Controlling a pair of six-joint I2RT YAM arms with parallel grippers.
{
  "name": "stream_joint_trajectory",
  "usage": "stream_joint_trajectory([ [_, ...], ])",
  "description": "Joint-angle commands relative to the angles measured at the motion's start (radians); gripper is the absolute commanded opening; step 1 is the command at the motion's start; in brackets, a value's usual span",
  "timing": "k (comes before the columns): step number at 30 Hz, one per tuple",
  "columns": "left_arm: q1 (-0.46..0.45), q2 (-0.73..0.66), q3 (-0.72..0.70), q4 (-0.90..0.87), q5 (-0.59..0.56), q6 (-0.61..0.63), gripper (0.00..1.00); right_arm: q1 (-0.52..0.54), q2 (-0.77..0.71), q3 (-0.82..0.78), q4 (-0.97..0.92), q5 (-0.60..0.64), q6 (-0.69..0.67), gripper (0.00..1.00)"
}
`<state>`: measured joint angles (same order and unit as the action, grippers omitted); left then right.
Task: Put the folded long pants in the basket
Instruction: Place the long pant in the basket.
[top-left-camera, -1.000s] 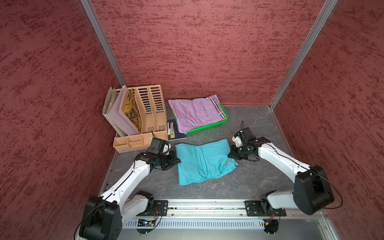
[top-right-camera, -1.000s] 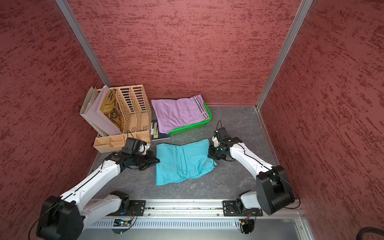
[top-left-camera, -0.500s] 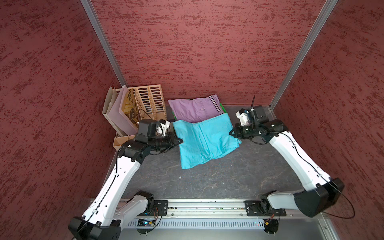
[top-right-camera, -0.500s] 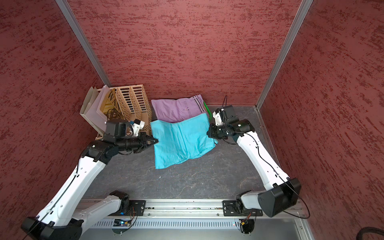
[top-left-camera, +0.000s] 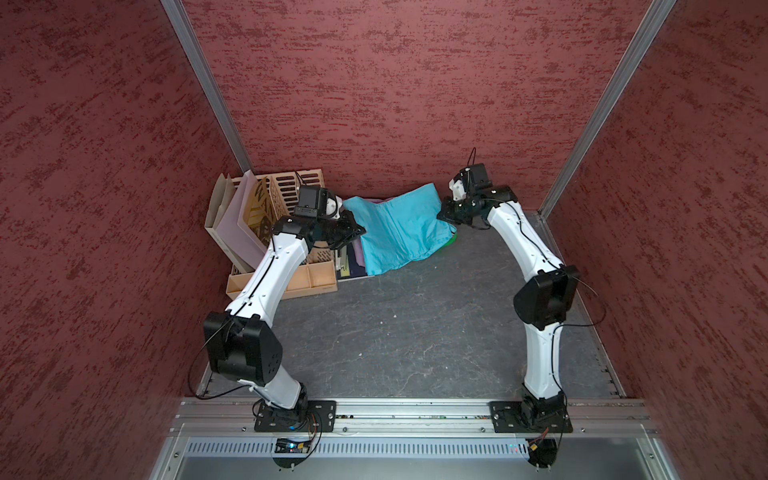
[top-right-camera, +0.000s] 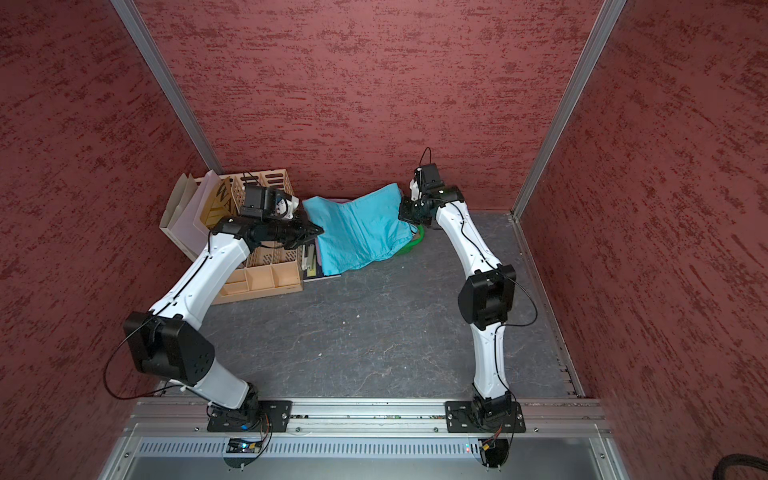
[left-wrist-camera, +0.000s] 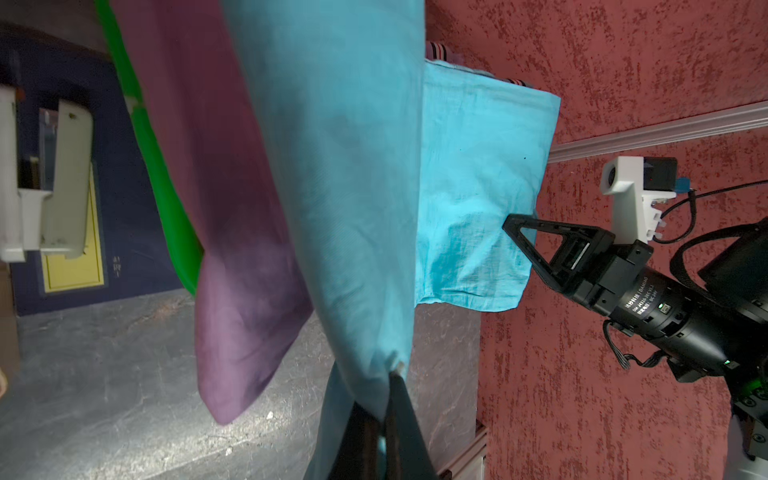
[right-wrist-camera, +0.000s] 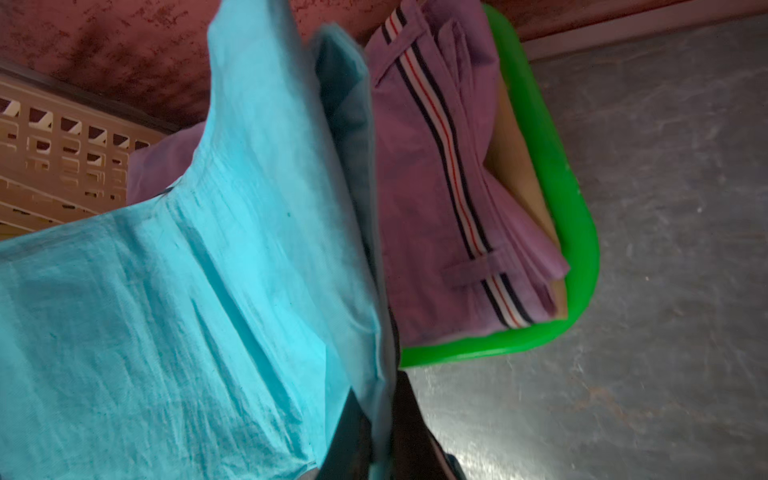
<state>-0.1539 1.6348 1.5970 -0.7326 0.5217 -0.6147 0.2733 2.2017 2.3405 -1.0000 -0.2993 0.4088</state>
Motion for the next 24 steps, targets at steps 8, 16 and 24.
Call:
stream_joint_trajectory([
  [8, 0.056, 0.201, 0.166, 0.035, 0.072, 0.047, 0.00, -0.062, 0.183, 0.207, 0.133, -0.145, 0.128, 0.00],
  [16, 0.078, 0.246, 0.132, 0.065, 0.075, 0.049, 0.00, -0.084, 0.293, 0.249, 0.188, -0.200, 0.159, 0.00],
  [24, 0.099, 0.240, 0.129, 0.088, 0.094, 0.064, 0.56, -0.114, 0.284, 0.247, 0.193, -0.195, 0.140, 0.33],
])
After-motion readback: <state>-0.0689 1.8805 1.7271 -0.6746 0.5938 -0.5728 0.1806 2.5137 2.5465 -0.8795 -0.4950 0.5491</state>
